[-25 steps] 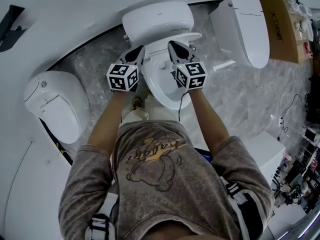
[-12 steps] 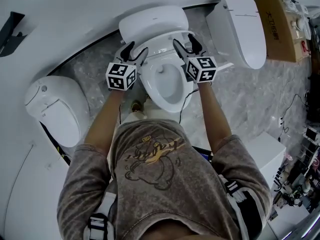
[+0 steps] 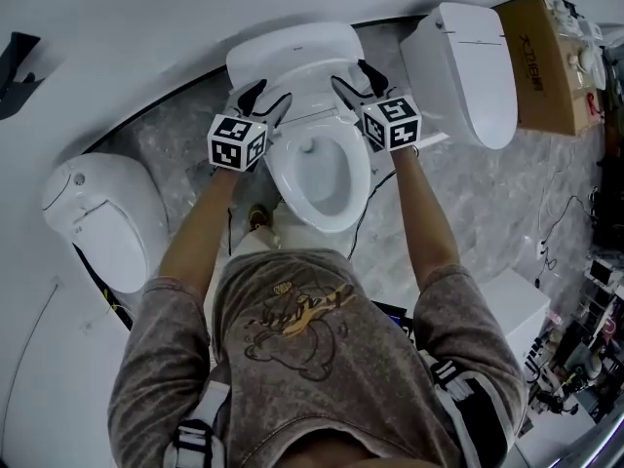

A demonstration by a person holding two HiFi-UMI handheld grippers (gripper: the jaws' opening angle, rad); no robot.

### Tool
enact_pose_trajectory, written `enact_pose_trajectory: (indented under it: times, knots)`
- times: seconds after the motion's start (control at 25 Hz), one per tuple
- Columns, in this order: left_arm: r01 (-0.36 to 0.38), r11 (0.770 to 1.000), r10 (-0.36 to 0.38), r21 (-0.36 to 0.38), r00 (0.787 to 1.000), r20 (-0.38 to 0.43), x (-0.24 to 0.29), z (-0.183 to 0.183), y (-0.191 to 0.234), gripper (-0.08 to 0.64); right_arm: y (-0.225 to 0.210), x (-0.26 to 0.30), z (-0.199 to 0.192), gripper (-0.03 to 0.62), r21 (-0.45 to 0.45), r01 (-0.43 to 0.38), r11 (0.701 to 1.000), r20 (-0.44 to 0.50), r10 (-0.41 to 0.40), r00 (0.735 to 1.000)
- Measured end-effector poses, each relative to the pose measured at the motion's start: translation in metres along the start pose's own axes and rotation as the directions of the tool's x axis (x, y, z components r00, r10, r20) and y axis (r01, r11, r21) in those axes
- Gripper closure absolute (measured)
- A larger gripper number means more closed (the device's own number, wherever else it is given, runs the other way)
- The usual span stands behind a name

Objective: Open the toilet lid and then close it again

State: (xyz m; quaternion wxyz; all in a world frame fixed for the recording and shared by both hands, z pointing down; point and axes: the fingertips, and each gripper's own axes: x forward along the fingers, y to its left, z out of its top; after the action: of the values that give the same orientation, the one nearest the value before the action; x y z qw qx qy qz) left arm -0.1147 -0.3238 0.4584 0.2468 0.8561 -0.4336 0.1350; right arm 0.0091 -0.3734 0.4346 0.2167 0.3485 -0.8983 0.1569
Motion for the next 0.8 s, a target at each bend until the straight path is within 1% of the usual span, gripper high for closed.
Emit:
enact_pose_trajectory:
  times: [0.08,0.16,0.24,0.32,0.4,0.6,0.8]
  knots:
    - [0.016,1.0,-0.016,0.012,1.0,-0.01,0.004,-0.001,-0.002,0.314,0.002,0.006,0.001,0.311,-0.021,-0.002,1.0,0.004,0.002,1.0]
    - [0.025,0.999,-0.025,0.02,0.999,-0.02,0.007,-0.005,-0.004,0.314,0.002,0.01,0.0,0.311,-0.007,-0.006,1.0,0.011,0.006,1.0]
    - [-0.004,1.0,0.004,0.021,1.0,-0.006,0.006,-0.006,0.001,0.314,0.003,0.012,-0.001,0.312,0.007,-0.005,1.0,0.019,0.005,1.0]
    - [-0.051,0.999,0.051,-0.002,0.998,0.022,0.003,-0.004,0.011,0.314,0.002,0.013,-0.001,0.313,0.005,-0.006,1.0,0.023,0.006,1.0]
    - [-0.066,0.998,0.067,-0.015,0.997,0.025,0.002,-0.003,0.018,0.314,-0.001,0.013,0.0,0.313,0.0,-0.008,1.0,0.022,0.008,1.0]
    - [-0.067,0.998,0.067,0.007,0.998,0.012,0.01,-0.003,0.027,0.314,-0.014,0.023,0.003,0.313,-0.015,-0.007,1.0,0.013,0.008,1.0]
    - [-0.049,0.999,0.049,0.005,0.999,0.004,0.024,0.001,0.027,0.314,-0.019,0.039,0.003,0.313,-0.047,-0.042,0.998,-0.021,0.041,0.999]
